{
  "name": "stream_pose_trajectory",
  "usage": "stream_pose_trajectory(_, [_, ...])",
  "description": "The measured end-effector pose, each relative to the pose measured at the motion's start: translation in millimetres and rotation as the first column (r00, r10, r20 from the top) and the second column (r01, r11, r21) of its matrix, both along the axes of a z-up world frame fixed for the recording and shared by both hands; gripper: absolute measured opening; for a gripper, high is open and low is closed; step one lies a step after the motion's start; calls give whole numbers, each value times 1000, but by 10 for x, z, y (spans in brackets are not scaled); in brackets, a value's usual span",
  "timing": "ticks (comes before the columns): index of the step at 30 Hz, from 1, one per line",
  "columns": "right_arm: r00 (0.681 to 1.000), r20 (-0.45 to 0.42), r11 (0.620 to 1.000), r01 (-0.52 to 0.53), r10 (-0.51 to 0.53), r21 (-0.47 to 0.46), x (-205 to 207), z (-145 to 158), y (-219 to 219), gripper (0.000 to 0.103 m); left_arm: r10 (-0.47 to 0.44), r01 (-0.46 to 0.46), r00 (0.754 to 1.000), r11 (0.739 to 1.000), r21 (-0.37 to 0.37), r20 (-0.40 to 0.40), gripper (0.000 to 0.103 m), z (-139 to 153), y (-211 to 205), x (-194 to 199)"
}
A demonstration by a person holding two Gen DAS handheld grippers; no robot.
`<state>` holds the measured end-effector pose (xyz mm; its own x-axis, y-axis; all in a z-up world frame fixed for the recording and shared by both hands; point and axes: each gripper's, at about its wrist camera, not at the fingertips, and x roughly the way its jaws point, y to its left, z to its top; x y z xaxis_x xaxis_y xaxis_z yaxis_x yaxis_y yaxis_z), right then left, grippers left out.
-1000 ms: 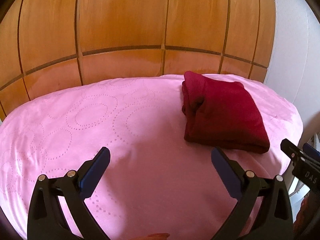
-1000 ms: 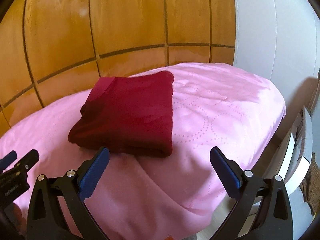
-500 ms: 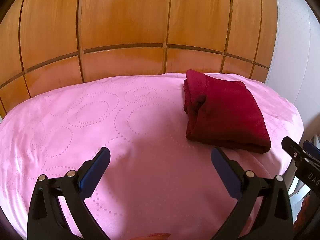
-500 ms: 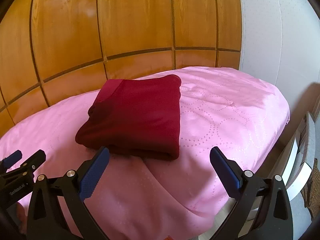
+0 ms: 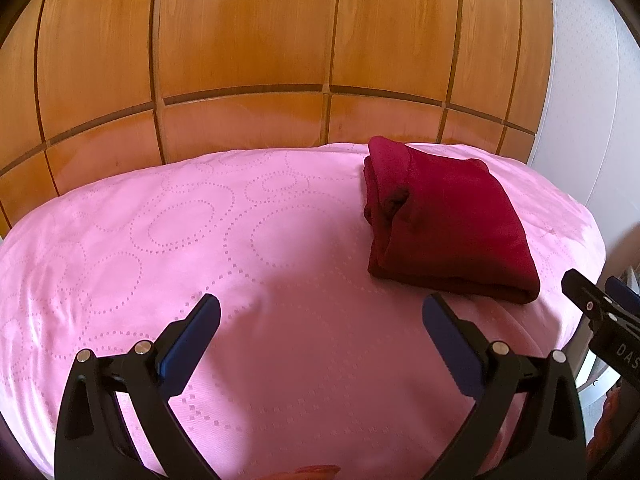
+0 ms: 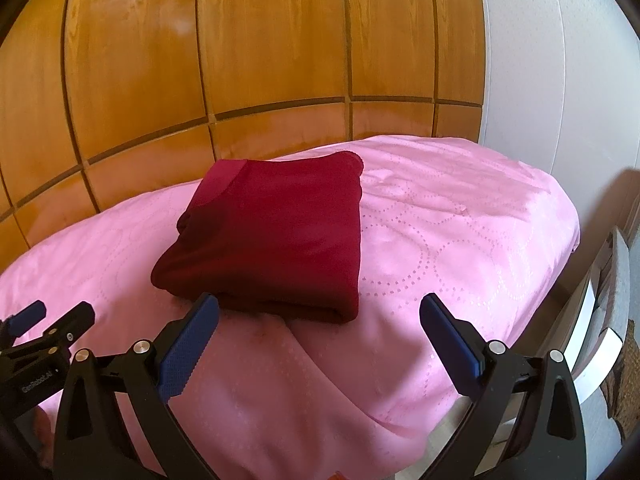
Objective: Fold small clothes
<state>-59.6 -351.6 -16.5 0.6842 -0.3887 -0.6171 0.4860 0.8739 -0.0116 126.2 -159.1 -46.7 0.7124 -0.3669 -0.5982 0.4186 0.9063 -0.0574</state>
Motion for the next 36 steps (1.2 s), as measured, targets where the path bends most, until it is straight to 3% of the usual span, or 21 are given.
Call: stream_pose_trajectory(36, [1000,-9,1000,-12,12,-2,2,-5,20,99,-32,32,999,999,10,-4,101,-15,-11,-8])
